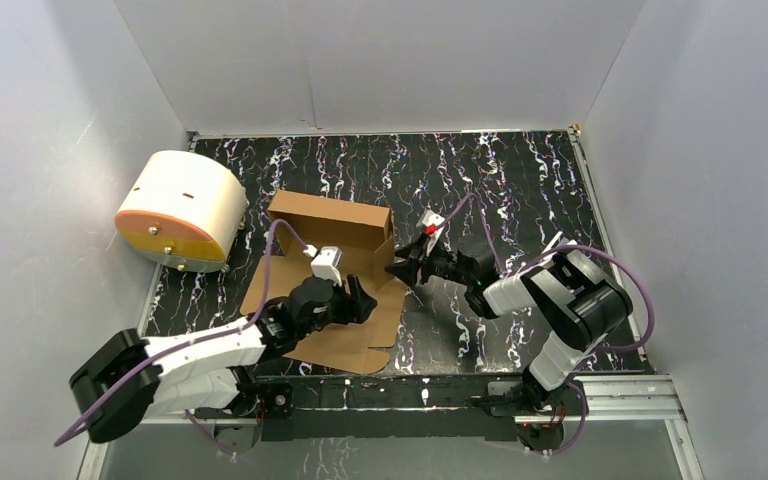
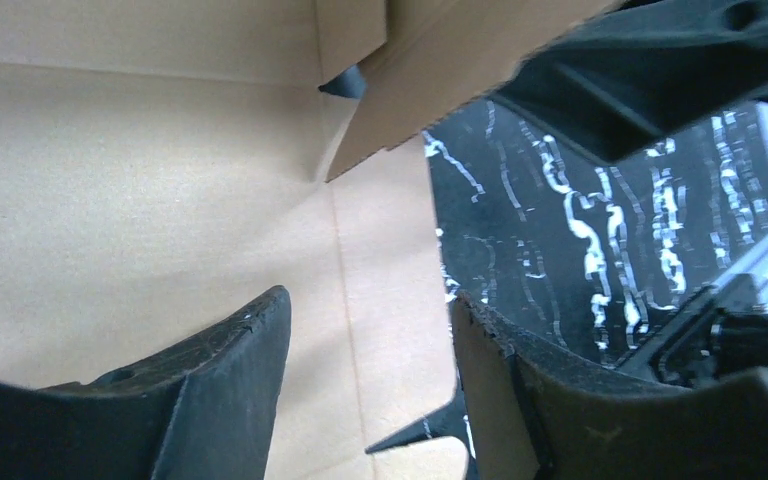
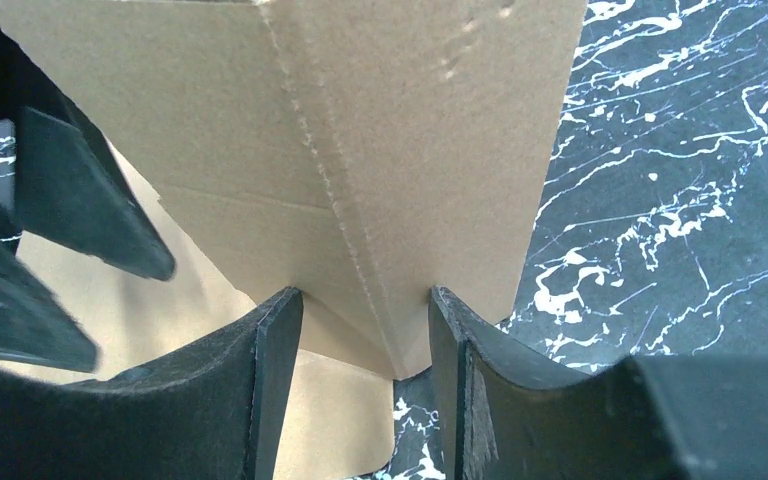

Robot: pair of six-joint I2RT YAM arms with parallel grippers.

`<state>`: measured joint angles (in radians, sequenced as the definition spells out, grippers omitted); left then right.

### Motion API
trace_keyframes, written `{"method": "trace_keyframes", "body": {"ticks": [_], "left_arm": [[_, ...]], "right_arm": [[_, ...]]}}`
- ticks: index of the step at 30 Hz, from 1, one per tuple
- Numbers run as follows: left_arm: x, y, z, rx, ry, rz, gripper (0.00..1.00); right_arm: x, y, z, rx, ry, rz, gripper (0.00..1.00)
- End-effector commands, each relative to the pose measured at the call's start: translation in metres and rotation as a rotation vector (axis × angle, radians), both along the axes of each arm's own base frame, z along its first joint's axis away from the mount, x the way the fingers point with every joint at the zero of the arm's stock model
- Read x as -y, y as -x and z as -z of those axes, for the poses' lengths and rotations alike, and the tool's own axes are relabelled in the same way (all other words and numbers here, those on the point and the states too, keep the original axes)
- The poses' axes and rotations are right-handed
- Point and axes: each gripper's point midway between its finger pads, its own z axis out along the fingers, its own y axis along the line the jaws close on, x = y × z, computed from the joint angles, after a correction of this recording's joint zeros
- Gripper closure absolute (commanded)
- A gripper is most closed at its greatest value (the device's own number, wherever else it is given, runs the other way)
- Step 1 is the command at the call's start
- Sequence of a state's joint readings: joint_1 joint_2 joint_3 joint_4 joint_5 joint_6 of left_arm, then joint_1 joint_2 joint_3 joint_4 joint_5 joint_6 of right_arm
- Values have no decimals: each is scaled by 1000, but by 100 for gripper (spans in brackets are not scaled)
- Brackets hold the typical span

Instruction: Fold the paper box

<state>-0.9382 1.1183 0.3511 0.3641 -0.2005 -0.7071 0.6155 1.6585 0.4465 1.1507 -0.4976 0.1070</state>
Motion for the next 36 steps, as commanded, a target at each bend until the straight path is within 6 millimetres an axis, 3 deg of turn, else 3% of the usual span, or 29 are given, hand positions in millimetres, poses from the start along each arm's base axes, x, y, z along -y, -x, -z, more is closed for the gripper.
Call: {"method": "trace_keyframes", "body": {"ticks": [1,12,19,24,29,36], "left_arm": [[-14,7,-19,15,37,-29,40],[-43,-33,-113,191,373,-251,30],[-62,-62,-151,203,580,-373,28],[-76,-82,-166,199,699,-468,29],[-83,-104,-168,163,790,-509,31],[-86,-127,-170,137,905,-531,43]], "right_arm": [[-13,-11,-32,136,-64,-26,43],[-18,-18,-28,153,-48,-24,42],[-18,-19,-23,162,-31,-12,41],[-17,-17,-23,169,-24,-8,41],[-17,-17,-23,179,-19,1,40],[-17,-17,-23,181,-16,7,40]]}}
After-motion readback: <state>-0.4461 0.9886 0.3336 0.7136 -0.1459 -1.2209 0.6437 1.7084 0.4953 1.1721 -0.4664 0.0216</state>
